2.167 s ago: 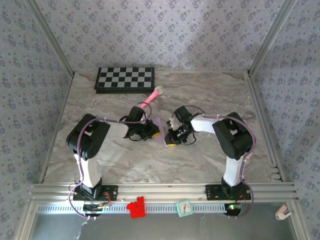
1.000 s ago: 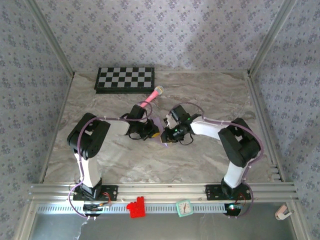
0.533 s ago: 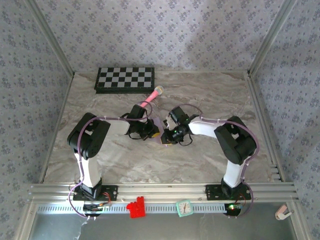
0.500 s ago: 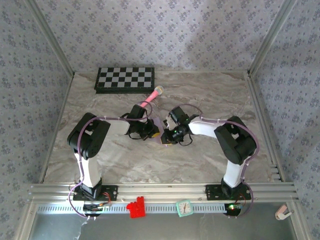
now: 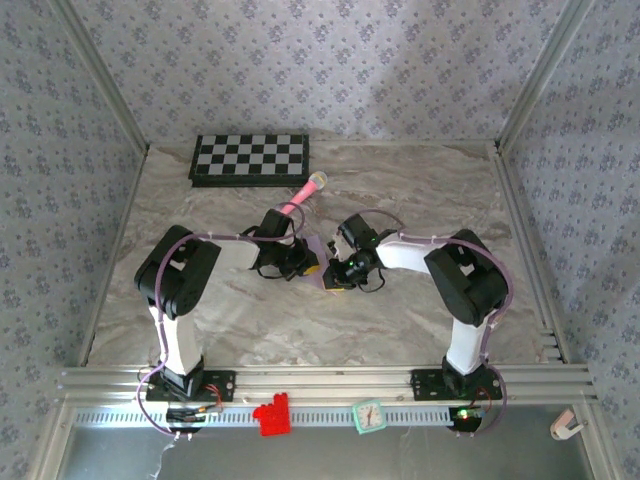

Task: Fold a paper plane with a square sheet of paper (pick it up from the middle)
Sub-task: Fourth fold the wing at the center of the table.

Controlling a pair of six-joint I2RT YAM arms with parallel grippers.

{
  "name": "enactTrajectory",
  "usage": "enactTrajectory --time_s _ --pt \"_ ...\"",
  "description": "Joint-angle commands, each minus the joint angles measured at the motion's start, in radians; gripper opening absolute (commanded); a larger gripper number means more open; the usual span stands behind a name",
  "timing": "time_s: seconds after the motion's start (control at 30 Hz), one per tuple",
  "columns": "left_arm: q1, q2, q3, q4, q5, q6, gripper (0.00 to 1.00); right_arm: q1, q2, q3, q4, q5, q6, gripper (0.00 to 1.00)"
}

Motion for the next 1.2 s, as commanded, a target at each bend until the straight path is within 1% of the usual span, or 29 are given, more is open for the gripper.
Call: enactTrajectory --time_s 0.0,0.2,0.33,0.47,0.7,0.87,1.0,1.17 --pt "0.015 -0.028 -0.007 -0.038 -0.018 0.010 0.09 -0.006 0.035 -0.012 -0.049 0.013 -0.024 0.16" --pt "0.013 -0.105 -0.016 0.031 0.025 0.028 0.15 -0.008 0.043 -0.007 -0.060 0.016 -0.032 0.16" --pt "0.006 -0.088 -0.020 0.080 0.058 0.020 0.16 -0.008 0.047 -0.001 -0.063 0.016 -0.034 0.16" --pt "0.000 -0.047 0.007 0.058 0.060 0.027 0.16 -0.008 0.048 0.001 -0.066 0.015 -0.035 0.15" --pt "0.003 0.001 0.040 -0.090 -0.041 0.043 0.08 -0.007 0.028 0.005 -0.058 0.012 -0.034 0.15" --pt "0.011 0.007 0.026 -0.120 -0.077 0.041 0.06 -0.008 -0.040 0.007 -0.027 -0.007 -0.017 0.17" --pt "0.012 0.010 0.018 -0.130 -0.092 0.041 0.05 -0.010 -0.105 0.003 -0.011 0.016 -0.002 0.19" --pt "0.013 0.019 0.017 -0.139 -0.104 0.039 0.04 -0.005 -0.077 0.035 -0.049 0.047 -0.011 0.19"
